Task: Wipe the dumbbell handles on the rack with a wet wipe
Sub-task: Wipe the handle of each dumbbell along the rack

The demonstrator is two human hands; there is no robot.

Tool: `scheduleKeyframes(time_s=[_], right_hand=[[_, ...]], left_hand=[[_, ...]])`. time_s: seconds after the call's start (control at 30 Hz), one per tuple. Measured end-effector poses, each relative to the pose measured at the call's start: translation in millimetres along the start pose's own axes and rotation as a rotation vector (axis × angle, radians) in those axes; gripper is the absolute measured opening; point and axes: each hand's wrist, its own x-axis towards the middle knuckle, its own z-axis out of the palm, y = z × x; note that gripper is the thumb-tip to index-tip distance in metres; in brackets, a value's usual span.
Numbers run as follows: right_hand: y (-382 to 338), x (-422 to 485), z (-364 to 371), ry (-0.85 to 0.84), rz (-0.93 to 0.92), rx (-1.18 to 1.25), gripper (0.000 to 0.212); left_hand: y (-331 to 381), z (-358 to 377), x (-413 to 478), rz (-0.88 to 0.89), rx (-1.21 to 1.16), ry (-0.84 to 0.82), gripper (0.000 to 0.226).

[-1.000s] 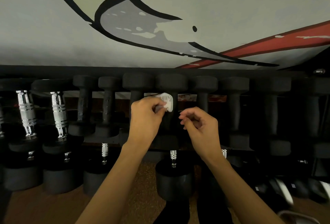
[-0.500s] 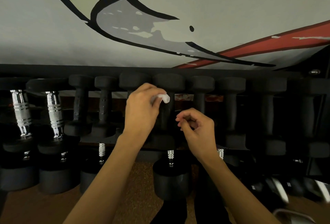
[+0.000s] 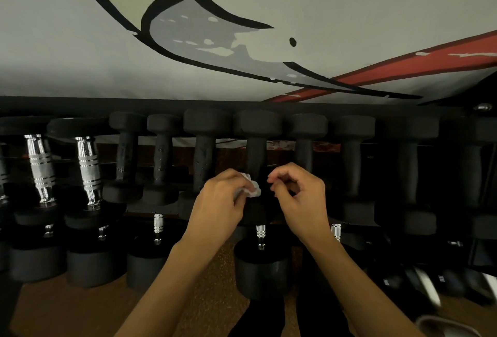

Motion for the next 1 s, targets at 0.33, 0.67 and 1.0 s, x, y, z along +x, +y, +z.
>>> scheduleKeyframes(time_s=[0.33,0.67,1.0], right_hand=[[-1.2,0.0,0.8,0.009,0.024,0.036,0.018],[-1.2,3.2,0.3,-0.123,-0.095,-0.114,0.034],[-0.4,7.6,1.9,-0.254,-0.119,-0.312,0.025]], left_hand=[[23.9,0.2,61.5,0.083,-0.002,0.219,0.017],[29.8,2.0,21.0,-0.008,-0.052,0.050,0.021],[10.8,-1.1,-44.3,-0.101,-0.149,0.098,0.030]])
